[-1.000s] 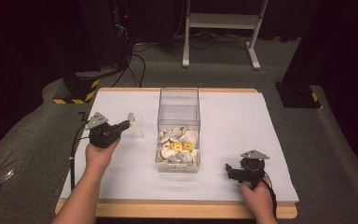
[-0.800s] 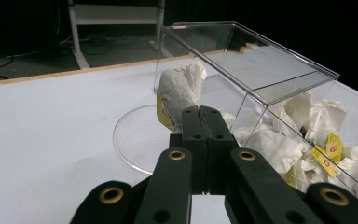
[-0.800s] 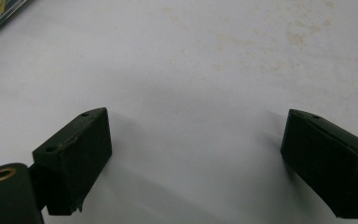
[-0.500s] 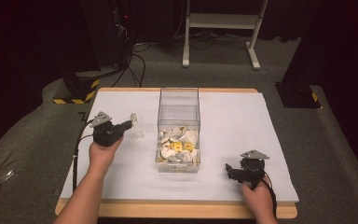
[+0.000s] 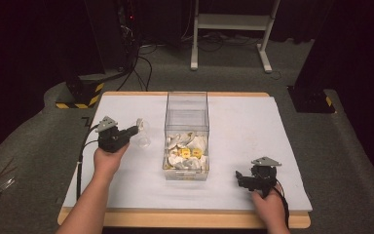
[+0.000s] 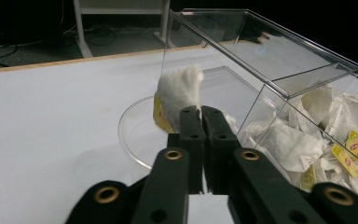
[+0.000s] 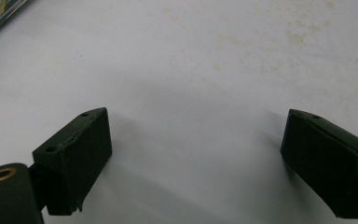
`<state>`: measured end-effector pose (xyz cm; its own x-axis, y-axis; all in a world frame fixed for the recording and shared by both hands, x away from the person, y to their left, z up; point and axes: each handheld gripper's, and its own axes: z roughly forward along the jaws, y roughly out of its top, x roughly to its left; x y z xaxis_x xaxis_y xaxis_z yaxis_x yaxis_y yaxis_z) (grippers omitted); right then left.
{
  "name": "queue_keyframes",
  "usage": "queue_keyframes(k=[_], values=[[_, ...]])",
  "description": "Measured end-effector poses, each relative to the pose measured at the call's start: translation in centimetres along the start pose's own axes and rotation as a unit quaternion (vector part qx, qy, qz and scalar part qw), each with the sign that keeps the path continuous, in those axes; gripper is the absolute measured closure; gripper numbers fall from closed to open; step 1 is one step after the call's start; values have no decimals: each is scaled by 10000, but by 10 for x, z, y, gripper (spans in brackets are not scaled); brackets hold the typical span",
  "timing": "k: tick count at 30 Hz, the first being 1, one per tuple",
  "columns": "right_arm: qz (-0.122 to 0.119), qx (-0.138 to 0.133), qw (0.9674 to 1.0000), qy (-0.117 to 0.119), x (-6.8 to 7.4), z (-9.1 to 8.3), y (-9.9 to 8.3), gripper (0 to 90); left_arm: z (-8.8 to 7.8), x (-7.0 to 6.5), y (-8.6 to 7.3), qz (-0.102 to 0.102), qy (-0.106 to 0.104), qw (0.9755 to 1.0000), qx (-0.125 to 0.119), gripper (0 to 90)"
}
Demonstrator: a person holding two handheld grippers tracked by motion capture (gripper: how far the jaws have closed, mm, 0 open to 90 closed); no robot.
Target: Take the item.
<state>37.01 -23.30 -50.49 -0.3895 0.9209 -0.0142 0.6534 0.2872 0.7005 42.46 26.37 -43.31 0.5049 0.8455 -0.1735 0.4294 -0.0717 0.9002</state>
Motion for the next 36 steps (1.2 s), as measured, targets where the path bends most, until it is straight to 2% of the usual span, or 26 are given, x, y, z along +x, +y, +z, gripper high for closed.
queue_keyframes(k=[4, 7, 10, 14, 23, 26, 27, 32, 36], values=[[-3, 0, 10000, -4, 0, 0, 0, 85, -1, -1, 1, -12, 65, 10000, -59, 763], [-4, 0, 10000, -4, 0, 0, 0, 85, -3, -4, 2, 37, 173, 9998, -118, 728], [-5, 0, 10000, -5, 0, 0, 0, 85, -5, -5, 3, 117, 319, 9993, -139, 656], [-6, 0, 10000, -5, 0, 0, 0, 85, -7, -6, 4, 175, 443, 9988, -119, 620], [-5, 1, 10000, -7, 0, 0, 0, 85, -11, -11, 9, 248, 505, 9984, -22, 438], [-5, -1, 10000, -8, 0, 0, 0, 85, -12, -13, 10, 287, 522, 9982, 3, 408], [-5, -1, 10000, -8, 0, 0, 0, 85, -12, -14, 11, 258, 581, 9980, 50, 369], [-6, 0, 10000, -7, 0, 0, 0, 85, -15, -15, 12, 230, 607, 9979, 69, 319], [-5, 0, 10000, -7, 0, 0, 0, 85, -18, -15, 11, 197, 505, 9985, 114, 283]])
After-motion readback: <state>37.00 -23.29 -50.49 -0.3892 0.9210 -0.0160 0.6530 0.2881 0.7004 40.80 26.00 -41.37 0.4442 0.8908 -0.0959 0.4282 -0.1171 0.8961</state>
